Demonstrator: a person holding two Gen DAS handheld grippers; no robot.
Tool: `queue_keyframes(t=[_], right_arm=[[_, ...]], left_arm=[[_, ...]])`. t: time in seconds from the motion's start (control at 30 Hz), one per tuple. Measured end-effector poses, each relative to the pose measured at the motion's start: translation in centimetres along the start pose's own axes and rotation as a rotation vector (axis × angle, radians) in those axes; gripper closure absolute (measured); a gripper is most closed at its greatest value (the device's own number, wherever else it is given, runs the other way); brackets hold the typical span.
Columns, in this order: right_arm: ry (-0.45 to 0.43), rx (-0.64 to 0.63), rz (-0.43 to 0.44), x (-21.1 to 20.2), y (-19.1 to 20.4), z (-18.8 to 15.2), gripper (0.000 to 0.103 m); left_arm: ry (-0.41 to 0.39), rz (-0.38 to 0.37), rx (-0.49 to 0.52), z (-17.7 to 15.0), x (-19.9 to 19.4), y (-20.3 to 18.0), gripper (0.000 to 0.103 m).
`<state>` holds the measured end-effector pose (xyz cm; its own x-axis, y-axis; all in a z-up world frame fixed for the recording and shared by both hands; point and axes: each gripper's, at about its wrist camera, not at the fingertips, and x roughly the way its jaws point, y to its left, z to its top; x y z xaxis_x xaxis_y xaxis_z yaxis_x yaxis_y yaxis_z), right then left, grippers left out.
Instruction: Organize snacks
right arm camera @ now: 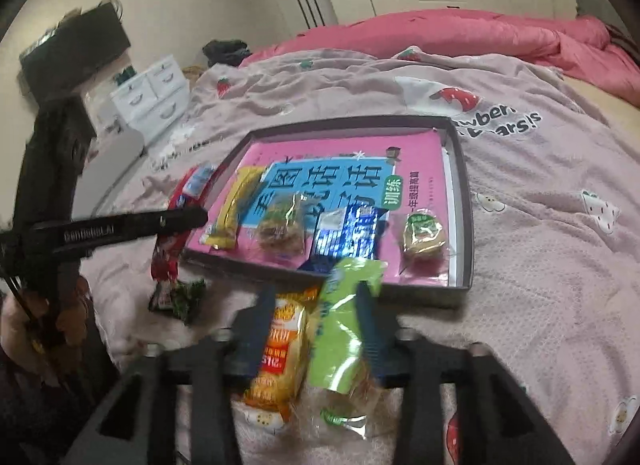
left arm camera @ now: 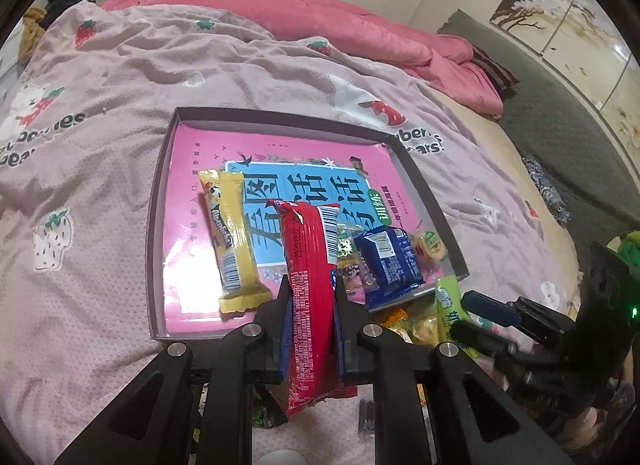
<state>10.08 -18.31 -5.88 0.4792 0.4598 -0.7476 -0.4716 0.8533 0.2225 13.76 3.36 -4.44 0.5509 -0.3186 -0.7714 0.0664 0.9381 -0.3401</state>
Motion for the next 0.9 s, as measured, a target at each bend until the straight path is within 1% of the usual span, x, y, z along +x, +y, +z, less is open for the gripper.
queue_keyframes(t=[0.03,0.13,0.2,0.27,0.37,0.47,0.53,0.6,0.67,0.77,0.9], right_arm=[[0.0,0.0,0.0,0.0,0.0,0.0,0.058],[0.026,-0.042,-0.053,0.5,0.7,-0.4,0.058],[0.035,-0.054,-0.114,0.7,0.6,-0.6,0.058],[0.048,-0.047,-0.153,0.8,0.3,-0.7,0.056],[0.069,-0.035,-0.137,1.3,0.0,-0.8,0.055],[0.061,-0.085,-0.151,1.4,0.8,-0.9,0.055],[0.04,-0.144,-0.125,1.4,1.9,-1.0,0.055],[0.046,-0.159,-0.125,1.6,2.1,-1.0,0.061],[0.074,-0.184,-0.136,2.4,2.4,-1.2,0.072],[0.098,-0.221,-0.17,3.4,2.6,-1.4,0.072],[0.111,-0.249,-0.194,4.2,2.9,-1.4,0.071]], left_arm=[[0.002,-0.002,0.001,0.0,0.0,0.0,0.086],[0.003,-0.006,0.005,-0.1,0.0,-0.2,0.086],[0.003,-0.008,0.008,-0.1,0.0,-0.2,0.086],[0.003,-0.011,0.007,-0.1,0.0,-0.2,0.086],[0.002,-0.012,0.003,0.0,-0.1,-0.1,0.086],[0.006,-0.014,-0.001,0.0,0.0,0.0,0.086],[0.009,-0.014,-0.005,0.0,0.1,0.2,0.086],[0.009,-0.015,-0.012,0.0,0.1,0.4,0.086],[0.008,-0.016,-0.014,0.1,0.1,0.4,0.086],[0.006,-0.018,-0.013,0.2,0.1,0.4,0.086],[0.01,-0.021,-0.014,0.2,0.2,0.5,0.086]])
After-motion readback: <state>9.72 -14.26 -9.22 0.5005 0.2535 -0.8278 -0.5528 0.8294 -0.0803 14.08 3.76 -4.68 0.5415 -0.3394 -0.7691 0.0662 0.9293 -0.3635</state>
